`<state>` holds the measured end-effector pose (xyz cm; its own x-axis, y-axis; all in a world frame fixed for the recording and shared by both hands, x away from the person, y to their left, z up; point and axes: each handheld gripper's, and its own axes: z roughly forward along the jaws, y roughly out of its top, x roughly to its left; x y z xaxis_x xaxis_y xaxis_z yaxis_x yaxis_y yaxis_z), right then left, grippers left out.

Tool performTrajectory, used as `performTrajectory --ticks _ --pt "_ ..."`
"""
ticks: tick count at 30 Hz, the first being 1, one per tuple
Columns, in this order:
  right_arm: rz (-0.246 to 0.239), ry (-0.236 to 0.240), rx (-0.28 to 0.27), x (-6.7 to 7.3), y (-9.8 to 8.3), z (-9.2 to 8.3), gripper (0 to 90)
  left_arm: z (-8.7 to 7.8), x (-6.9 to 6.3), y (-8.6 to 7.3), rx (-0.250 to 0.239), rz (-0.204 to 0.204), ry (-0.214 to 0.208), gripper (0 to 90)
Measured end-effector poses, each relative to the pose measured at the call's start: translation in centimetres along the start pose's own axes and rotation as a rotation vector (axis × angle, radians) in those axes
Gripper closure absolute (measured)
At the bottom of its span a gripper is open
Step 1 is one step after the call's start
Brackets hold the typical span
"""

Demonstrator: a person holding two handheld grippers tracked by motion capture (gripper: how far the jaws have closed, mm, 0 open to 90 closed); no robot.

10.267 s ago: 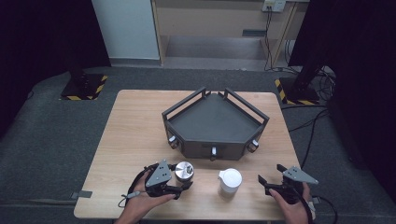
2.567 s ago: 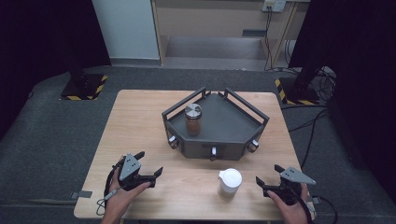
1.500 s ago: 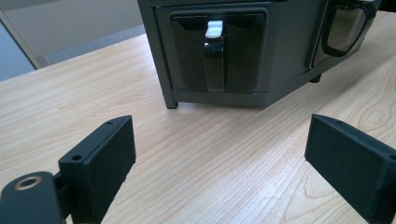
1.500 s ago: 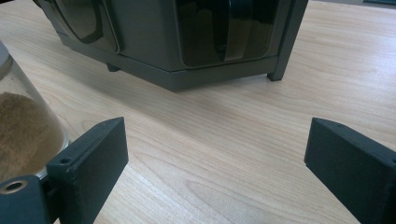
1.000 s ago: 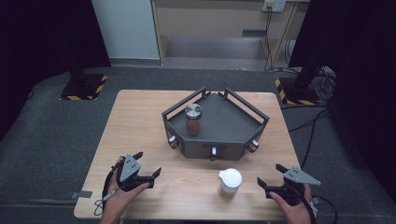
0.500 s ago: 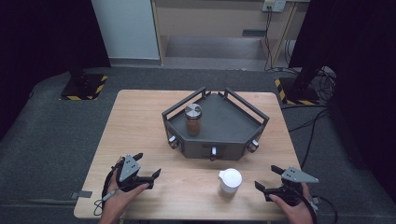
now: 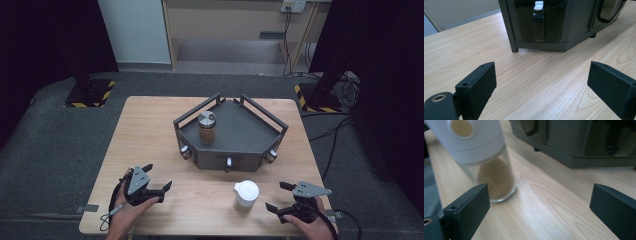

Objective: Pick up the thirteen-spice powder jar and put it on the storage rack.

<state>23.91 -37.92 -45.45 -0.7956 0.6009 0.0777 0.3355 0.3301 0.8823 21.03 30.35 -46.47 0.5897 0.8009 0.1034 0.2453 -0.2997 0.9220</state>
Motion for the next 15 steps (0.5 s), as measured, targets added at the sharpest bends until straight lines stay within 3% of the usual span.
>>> performTrajectory --ticks 4,15 --pt "-0.004 0.059 0.002 -0.3 0.3 0.3 3.4 0.0 0.0 0.0 0.0 0.0 0.0 7.5" --pt "-0.051 0.122 0.02 0.2 1.7 1.2 3.4 0.1 0.0 -0.1 0.008 0.003 0.0 7.5"
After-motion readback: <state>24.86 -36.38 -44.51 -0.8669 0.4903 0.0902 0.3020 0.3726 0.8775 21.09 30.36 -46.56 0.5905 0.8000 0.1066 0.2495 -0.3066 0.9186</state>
